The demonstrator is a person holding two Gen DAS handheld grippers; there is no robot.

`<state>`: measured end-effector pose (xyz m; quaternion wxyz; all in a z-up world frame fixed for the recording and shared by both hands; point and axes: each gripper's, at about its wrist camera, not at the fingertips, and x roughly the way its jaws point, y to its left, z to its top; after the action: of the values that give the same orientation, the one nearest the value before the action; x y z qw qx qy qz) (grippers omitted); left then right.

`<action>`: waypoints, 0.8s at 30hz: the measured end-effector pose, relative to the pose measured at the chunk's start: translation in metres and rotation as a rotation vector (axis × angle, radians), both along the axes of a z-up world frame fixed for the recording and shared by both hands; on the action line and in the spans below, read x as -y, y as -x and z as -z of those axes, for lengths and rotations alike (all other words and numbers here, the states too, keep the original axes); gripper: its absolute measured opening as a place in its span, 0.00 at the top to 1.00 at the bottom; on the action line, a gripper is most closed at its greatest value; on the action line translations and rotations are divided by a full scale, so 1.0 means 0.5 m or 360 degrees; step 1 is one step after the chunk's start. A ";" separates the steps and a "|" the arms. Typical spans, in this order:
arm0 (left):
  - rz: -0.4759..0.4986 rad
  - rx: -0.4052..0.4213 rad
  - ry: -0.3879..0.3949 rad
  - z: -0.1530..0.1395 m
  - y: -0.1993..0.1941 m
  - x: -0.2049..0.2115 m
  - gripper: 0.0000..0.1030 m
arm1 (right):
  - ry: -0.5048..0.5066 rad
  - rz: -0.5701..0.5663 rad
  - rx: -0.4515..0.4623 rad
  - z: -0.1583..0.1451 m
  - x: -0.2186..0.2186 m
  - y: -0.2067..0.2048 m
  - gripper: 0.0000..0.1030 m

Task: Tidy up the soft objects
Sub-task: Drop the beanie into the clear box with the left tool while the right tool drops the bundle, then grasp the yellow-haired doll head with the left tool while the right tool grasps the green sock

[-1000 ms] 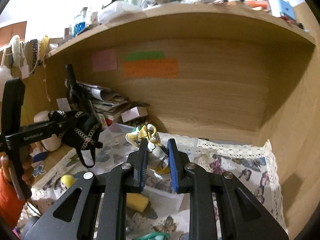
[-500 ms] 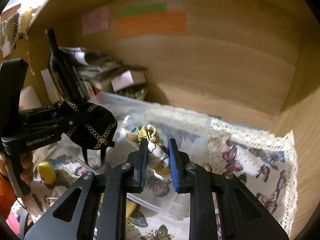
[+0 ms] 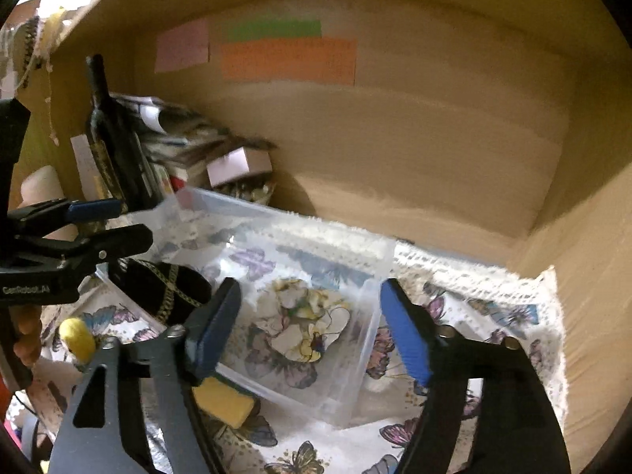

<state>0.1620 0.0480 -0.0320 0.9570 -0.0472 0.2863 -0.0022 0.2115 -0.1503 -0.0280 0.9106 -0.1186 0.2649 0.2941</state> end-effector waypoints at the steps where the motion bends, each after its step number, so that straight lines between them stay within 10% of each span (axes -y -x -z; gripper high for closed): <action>1: -0.0004 0.0025 -0.0010 -0.008 0.014 0.000 0.14 | -0.0013 0.0004 0.0036 -0.010 0.007 0.013 0.22; 24: -0.0029 0.0119 -0.0071 0.022 0.214 -0.003 0.00 | -0.0101 0.0089 0.0152 -0.007 0.088 0.223 0.15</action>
<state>0.0548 0.0497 -0.0429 0.9678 -0.0282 0.2499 0.0112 0.1001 -0.1942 -0.0246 0.9334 -0.0962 0.2147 0.2708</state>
